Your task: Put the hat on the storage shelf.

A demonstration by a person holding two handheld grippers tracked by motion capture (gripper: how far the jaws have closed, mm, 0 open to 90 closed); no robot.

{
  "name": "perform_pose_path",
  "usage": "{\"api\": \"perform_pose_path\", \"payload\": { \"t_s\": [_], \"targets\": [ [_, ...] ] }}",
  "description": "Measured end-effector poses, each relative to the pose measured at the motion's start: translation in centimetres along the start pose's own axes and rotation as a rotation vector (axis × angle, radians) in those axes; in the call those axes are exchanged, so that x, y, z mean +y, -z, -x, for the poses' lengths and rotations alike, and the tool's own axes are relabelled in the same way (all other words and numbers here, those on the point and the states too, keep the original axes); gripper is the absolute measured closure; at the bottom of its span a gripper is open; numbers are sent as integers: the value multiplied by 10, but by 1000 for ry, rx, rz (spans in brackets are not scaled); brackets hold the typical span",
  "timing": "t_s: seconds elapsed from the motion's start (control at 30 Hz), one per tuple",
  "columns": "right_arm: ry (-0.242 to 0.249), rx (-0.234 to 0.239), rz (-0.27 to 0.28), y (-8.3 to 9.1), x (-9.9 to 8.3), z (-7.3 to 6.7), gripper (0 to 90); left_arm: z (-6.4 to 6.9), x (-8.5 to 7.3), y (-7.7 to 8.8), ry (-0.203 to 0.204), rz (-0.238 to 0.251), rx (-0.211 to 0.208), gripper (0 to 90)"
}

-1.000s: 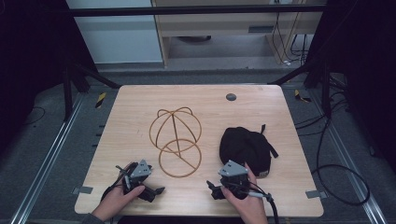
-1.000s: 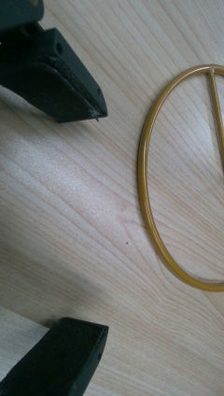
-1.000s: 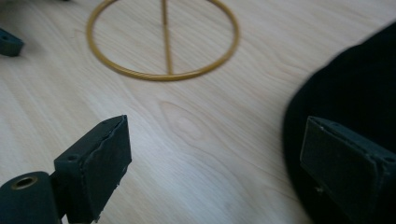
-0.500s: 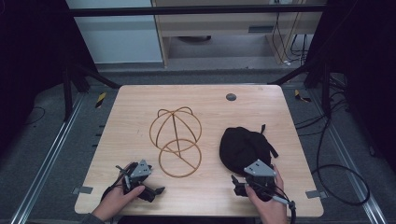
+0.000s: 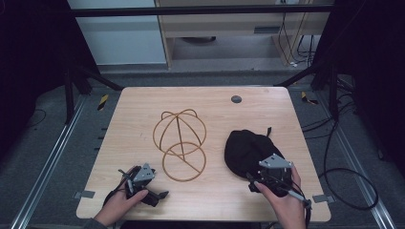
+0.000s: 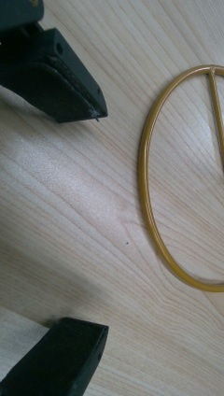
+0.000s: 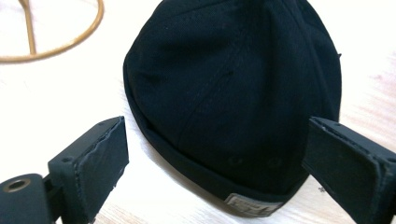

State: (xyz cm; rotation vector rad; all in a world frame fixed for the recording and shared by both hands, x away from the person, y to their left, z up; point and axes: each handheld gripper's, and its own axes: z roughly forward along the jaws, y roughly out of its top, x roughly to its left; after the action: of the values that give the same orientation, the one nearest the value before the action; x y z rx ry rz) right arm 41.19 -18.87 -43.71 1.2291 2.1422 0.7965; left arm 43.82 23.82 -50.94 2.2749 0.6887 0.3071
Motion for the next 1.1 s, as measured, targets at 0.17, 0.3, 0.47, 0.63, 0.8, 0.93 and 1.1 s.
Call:
{"api": "perform_pose_path", "payload": {
  "t_s": [0.17,0.3,0.47,0.63,0.8,0.93,1.1],
  "targets": [
    [85,35,-82,5,37,10,121,0,0,0,0,-1,0,0],
    [102,61,-126,3,52,19,145,0,0,0,0,0,1,0],
    [130,113,-188,3,80,32,174,0,0,0,0,-1,0,0],
    [171,132,-240,-6,98,34,217,0,0,0,0,0,0,0],
    [192,145,-277,-23,111,36,274,0,0,0,0,0,1,0],
    [183,168,-294,-35,117,39,311,0,0,0,3,3,1,0],
    [168,173,-326,-48,119,44,351,0,0,0,4,2,1,0]
  ]
}}
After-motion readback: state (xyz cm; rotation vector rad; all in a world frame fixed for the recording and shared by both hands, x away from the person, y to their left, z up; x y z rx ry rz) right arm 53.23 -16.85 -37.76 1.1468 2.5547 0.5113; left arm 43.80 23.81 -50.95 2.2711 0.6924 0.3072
